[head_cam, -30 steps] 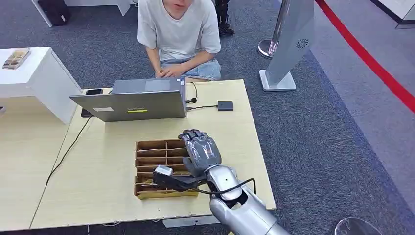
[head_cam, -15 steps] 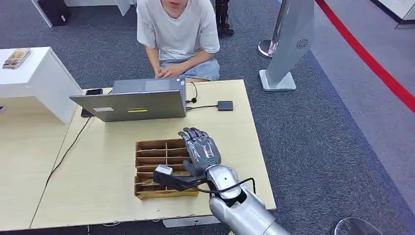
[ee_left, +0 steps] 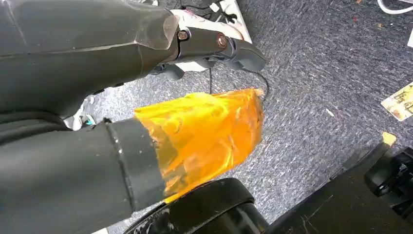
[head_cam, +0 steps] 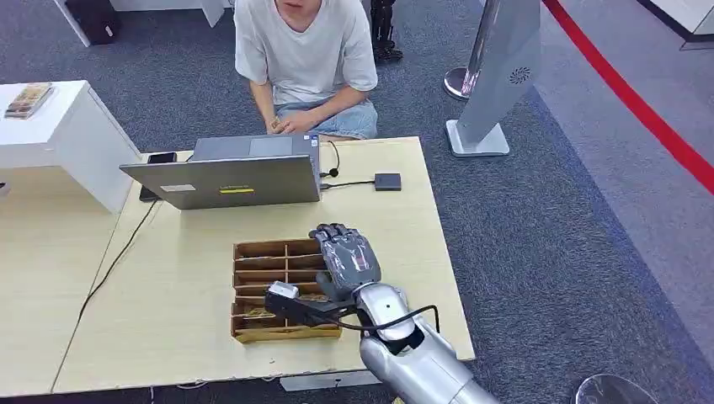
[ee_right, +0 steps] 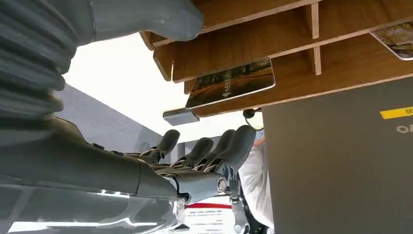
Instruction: Pass the card to the sensor for recognition and then transmit it.
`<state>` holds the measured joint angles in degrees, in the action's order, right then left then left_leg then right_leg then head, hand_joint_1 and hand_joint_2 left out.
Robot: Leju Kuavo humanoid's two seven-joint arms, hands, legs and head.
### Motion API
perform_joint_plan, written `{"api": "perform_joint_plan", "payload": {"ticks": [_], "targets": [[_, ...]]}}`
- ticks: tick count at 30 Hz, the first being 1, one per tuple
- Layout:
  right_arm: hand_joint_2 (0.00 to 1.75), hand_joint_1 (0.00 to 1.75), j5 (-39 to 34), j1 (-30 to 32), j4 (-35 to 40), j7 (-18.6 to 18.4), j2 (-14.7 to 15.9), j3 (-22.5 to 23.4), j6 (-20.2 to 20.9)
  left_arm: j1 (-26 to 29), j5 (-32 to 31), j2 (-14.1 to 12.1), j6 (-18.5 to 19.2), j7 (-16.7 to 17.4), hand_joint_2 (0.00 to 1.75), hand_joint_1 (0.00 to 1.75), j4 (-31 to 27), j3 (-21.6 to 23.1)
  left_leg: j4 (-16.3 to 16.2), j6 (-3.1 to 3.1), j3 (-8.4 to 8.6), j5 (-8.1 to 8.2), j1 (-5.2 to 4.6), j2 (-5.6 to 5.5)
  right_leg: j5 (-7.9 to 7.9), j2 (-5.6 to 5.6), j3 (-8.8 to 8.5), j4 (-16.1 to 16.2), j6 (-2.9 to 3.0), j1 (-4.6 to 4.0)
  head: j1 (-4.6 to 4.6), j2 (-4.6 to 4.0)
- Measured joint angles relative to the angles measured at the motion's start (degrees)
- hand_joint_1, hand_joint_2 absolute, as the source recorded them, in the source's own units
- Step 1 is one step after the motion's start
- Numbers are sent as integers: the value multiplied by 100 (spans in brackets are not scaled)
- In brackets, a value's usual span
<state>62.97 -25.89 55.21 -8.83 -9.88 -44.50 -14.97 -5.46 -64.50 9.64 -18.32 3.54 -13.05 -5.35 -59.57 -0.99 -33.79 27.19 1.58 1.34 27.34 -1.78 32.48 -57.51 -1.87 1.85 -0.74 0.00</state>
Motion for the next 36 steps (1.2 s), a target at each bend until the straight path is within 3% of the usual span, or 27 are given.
{"api": "perform_joint_plan", "payload": {"ticks": [2,5,12,15,36], "targets": [[175,54,0,0,0,0,0,7,0,-1,0,2,0,0,0,0,0,0,0,0,0,0,0,0,0,0,0,0,0,0,0,0],[175,89,0,-2,-9,0,-2,13,0,-2,0,2,0,0,0,0,0,0,0,0,0,0,0,0,0,0,0,0,0,0,0,0],[175,106,-7,-54,-35,0,-17,39,-9,-3,-11,4,17,2,0,0,-2,0,0,0,1,0,0,0,0,0,0,0,0,0,0,0],[175,127,-7,-74,-39,-2,-31,50,-9,-3,-13,7,17,0,0,0,-4,2,0,0,1,0,0,0,0,0,0,0,0,0,0,0],[175,140,2,-81,-55,0,-48,61,-63,-10,-33,7,33,7,0,0,-11,37,0,0,1,0,0,0,0,0,0,0,0,0,2,0]]}}
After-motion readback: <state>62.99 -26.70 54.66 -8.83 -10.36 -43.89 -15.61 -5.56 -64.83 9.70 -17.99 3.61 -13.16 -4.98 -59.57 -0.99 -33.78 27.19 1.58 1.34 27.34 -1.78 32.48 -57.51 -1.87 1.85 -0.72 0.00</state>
